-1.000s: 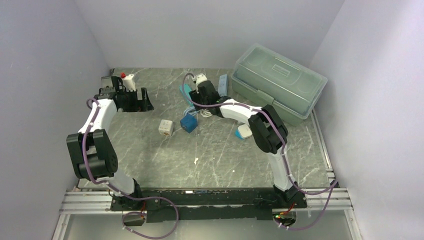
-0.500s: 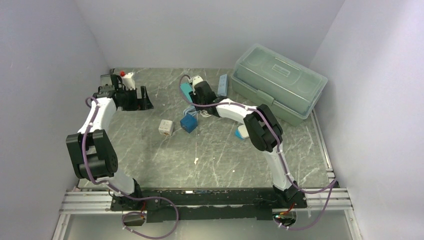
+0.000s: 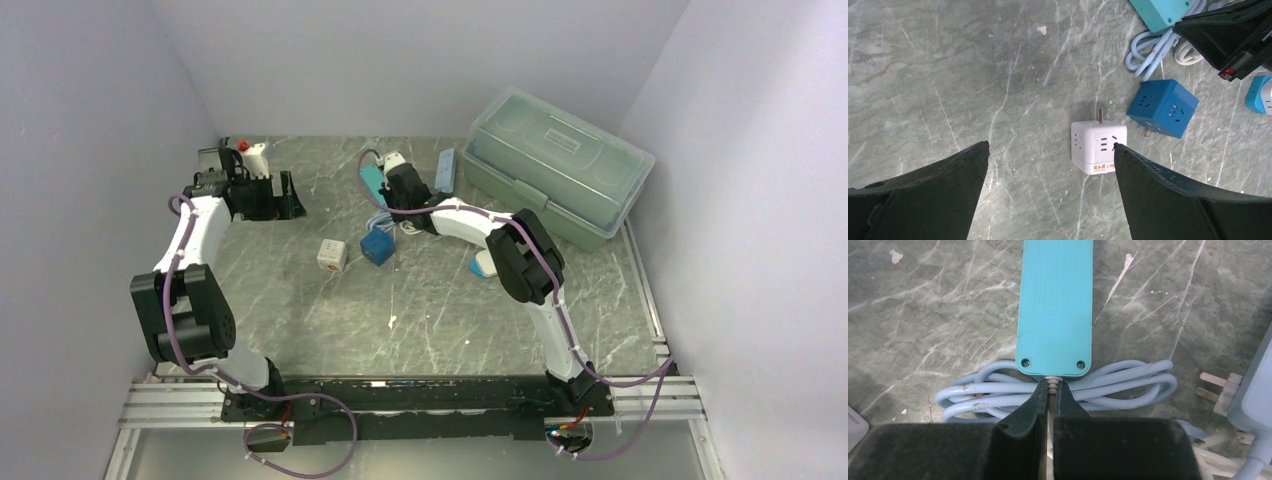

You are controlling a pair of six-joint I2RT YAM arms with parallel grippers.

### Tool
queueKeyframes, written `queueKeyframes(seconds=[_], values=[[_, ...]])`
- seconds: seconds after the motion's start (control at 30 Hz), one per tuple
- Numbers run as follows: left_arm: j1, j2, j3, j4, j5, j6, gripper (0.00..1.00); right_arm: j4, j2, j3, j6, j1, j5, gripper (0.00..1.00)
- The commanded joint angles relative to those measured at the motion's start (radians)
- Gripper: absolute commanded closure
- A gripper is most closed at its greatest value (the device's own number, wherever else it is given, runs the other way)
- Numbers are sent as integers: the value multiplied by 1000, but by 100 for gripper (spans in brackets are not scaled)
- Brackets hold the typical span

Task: Insert the plug
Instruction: Pick up the socket from the center of the board.

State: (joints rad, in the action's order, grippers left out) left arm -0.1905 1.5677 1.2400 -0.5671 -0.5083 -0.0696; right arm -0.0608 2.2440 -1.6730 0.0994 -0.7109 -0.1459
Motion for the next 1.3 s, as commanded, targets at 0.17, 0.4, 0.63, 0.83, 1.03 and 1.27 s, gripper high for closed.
queueKeyframes(seconds=[0.17, 0.4, 0.63, 0.83, 1.03, 1.27], values=[[-3, -110, 69, 21, -116, -62, 0, -104, -209, -95, -11, -10, 104, 100], [10, -143, 96, -1, -216, -171, 0, -80, -381, 47, 41, -10, 172, 100], [143, -373, -90, 80, -344, -527, 0, -137, -530, 138, 117, -10, 310, 100], [277, -436, -60, -43, -258, -923, 0, -202, -619, 153, 113, -10, 420, 100], [394, -476, -114, -66, -196, -1151, 0, -231, -665, 164, 115, -10, 502, 100], [503, -536, -298, 231, -103, -1243, 0, -231, -743, 210, 91, -6, 562, 100]])
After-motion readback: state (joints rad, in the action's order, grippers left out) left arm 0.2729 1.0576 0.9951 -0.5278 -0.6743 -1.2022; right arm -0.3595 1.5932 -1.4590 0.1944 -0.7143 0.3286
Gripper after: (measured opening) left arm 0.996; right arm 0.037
